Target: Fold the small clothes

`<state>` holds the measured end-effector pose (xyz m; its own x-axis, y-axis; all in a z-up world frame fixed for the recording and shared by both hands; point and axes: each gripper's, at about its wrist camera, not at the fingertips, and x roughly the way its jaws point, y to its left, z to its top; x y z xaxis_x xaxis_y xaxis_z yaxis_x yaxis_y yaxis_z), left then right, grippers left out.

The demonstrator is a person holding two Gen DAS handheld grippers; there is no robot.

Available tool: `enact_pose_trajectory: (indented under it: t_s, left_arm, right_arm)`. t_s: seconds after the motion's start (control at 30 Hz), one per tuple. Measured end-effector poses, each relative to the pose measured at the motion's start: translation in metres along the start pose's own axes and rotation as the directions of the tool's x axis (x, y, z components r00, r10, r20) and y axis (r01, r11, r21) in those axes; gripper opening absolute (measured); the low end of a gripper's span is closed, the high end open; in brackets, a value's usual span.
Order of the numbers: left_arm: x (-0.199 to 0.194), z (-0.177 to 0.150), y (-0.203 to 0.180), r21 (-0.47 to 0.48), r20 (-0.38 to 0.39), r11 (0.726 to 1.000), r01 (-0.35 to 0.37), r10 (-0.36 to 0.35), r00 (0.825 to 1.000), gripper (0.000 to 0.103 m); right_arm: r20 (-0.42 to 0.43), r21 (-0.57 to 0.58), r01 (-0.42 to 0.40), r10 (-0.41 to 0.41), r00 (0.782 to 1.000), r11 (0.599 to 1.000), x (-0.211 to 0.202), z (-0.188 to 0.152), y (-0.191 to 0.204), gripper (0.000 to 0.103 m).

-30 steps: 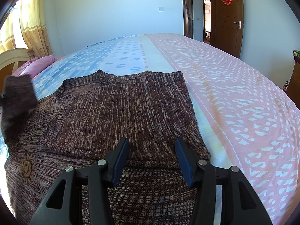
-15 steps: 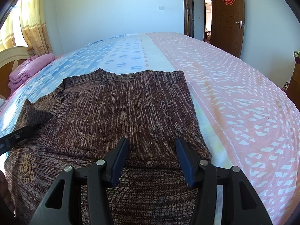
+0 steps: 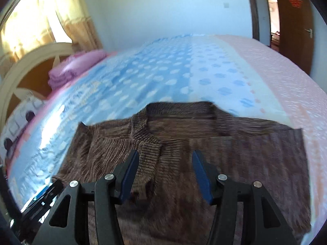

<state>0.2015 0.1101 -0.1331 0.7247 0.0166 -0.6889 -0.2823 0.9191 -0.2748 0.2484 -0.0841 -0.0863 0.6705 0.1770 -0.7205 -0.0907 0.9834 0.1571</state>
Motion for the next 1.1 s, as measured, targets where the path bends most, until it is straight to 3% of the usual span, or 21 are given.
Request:
enact_pose_trajectory:
  t_s: [0.07, 0.13, 0.2, 0.23, 0.37, 0.5, 0.7, 0.83, 0.9, 0.93, 1.0, 1.1]
  left_arm:
    - [0.0, -0.001, 0.002, -0.003, 0.0, 1.0, 0.014, -0.014, 1.0, 0.096]
    - [0.001, 0.0, 0.002, -0.006, 0.004, 0.999, 0.036, -0.036, 0.999, 0.099]
    - [0.001, -0.001, 0.004, -0.009, 0.008, 0.998, 0.055, -0.055, 0.998, 0.102]
    - [0.002, -0.001, 0.003, -0.009, 0.009, 0.998, 0.057, -0.057, 0.998, 0.102]
    - [0.003, -0.001, 0.002, -0.005, 0.011, 0.998, 0.061, -0.061, 0.998, 0.103]
    - [0.004, 0.0, 0.005, -0.014, 0.013, 0.997, 0.07, -0.07, 0.997, 0.103]
    - [0.005, 0.0, 0.004, -0.008, 0.01, 0.998, 0.057, -0.057, 0.998, 0.103]
    - [0.006, 0.0, 0.003, -0.004, 0.01, 0.999, 0.051, -0.051, 0.999, 0.103]
    - [0.006, 0.0, 0.003, -0.003, 0.01, 0.999, 0.05, -0.05, 0.999, 0.103]
    - [0.006, 0.0, 0.003, -0.002, 0.009, 0.999, 0.05, -0.05, 0.999, 0.103]
    - [0.006, 0.0, 0.003, -0.003, 0.01, 0.999, 0.052, -0.052, 0.999, 0.103]
    - [0.006, 0.0, 0.003, 0.0, 0.009, 0.999, 0.048, -0.048, 0.999, 0.103]
  right_arm:
    - [-0.038, -0.063, 0.003, -0.006, 0.999, 0.998, 0.021, -0.001, 0.014, 0.042]
    - [-0.049, -0.163, 0.076, -0.085, 0.995, 0.984, 0.038, -0.002, 0.032, 0.042]
    - [-0.042, -0.229, 0.085, -0.097, 0.994, 0.97, 0.041, -0.001, 0.046, 0.028]
    - [-0.047, -0.241, 0.074, -0.087, 0.995, 0.968, 0.039, -0.003, 0.046, 0.015]
    - [-0.028, -0.26, 0.083, -0.093, 0.995, 0.962, 0.036, -0.006, 0.05, 0.01]
    - [0.052, -0.221, 0.073, -0.063, 0.997, 0.972, 0.008, 0.0, 0.05, 0.01]
    - [0.138, -0.232, 0.121, -0.09, 0.986, 0.965, -0.029, 0.012, 0.041, 0.01]
    - [0.1, -0.221, 0.146, -0.127, 0.987, 0.964, -0.016, 0.01, 0.025, 0.01]
    - [0.054, -0.2, 0.161, -0.153, 0.987, 0.967, -0.004, 0.009, 0.011, 0.022]
    - [0.043, -0.18, 0.193, -0.188, 0.981, 0.965, -0.001, 0.008, 0.002, 0.029]
    - [0.056, -0.091, 0.221, -0.217, 0.975, 0.971, -0.011, 0.007, -0.021, 0.03]
    - [0.071, 0.06, 0.14, -0.144, 0.987, 0.988, -0.036, -0.001, -0.049, 0.03]
